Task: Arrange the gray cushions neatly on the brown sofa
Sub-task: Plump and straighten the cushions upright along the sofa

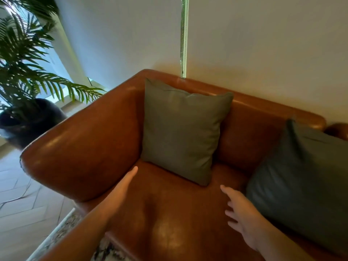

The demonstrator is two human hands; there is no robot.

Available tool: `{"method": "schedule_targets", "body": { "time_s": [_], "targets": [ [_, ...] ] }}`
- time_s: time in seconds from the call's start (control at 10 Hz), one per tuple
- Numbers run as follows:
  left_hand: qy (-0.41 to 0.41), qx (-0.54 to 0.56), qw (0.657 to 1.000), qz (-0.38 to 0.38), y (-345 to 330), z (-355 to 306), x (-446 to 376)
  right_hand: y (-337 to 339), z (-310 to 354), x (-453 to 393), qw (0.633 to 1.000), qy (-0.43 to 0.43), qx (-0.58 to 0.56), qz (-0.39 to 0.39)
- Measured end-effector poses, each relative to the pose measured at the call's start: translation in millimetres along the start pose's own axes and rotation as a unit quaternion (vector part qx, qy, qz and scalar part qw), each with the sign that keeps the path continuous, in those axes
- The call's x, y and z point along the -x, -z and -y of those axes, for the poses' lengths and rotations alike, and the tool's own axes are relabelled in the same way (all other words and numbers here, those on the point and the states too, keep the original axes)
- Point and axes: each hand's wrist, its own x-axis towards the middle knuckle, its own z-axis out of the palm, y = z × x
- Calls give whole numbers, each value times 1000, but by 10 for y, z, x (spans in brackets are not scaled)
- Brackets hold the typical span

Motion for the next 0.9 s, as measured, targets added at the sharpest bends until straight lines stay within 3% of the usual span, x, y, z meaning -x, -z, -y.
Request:
{"method": "schedule_targets", "body": {
  "time_s": [0.3, 0.6, 0.9],
  "targets": [
    [20, -27, 999, -17, 321, -674, -249, -732, 229, 57, 999, -4, -44, -10],
    [42, 37, 998, -19, 183, -976, -1274, -908, 870, -664, 985, -6, -152, -76],
    [81, 15, 997, -6, 33, -1116, -2329, -1008, 983, -1258, 967, -16, -229, -112]
  ]
}}
